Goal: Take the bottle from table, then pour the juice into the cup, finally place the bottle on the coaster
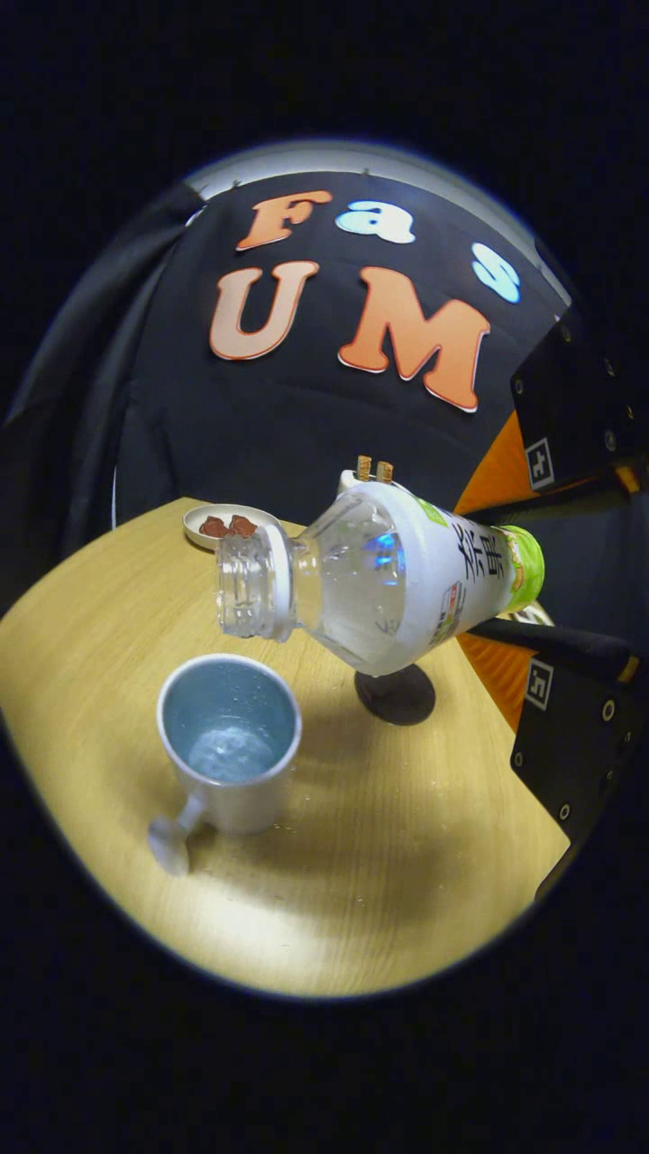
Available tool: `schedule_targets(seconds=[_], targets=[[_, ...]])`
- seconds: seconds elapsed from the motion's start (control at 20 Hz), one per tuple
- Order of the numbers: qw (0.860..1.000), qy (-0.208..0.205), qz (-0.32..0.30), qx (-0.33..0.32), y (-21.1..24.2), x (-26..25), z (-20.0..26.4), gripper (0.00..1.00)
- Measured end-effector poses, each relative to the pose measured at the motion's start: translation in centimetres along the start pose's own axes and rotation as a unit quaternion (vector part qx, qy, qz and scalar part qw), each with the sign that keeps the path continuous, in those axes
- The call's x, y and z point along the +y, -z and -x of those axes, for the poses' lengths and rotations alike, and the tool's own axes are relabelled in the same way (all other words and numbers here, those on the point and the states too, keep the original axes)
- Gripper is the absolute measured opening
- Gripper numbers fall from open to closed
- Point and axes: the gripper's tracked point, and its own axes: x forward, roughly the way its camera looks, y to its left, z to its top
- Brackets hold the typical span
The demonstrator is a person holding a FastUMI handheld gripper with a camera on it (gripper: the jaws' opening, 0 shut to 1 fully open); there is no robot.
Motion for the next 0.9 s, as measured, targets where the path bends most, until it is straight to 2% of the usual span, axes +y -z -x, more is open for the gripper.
schedule_targets(seconds=[0.2,0.35,0.55,0.8,0.9], targets=[[0.993,-0.018,-0.12,-0.003,-0.2,1.3,0.5,0.53],[0.978,-0.03,-0.208,-0.004,0.4,1.0,1.3,0.54],[0.94,-0.045,-0.337,-0.006,1.8,0.7,1.6,0.53],[0.89,-0.033,-0.454,-0.011,3.6,-0.4,1.8,0.54],[0.863,-0.036,-0.504,-0.009,4.3,-0.5,1.2,0.53]])
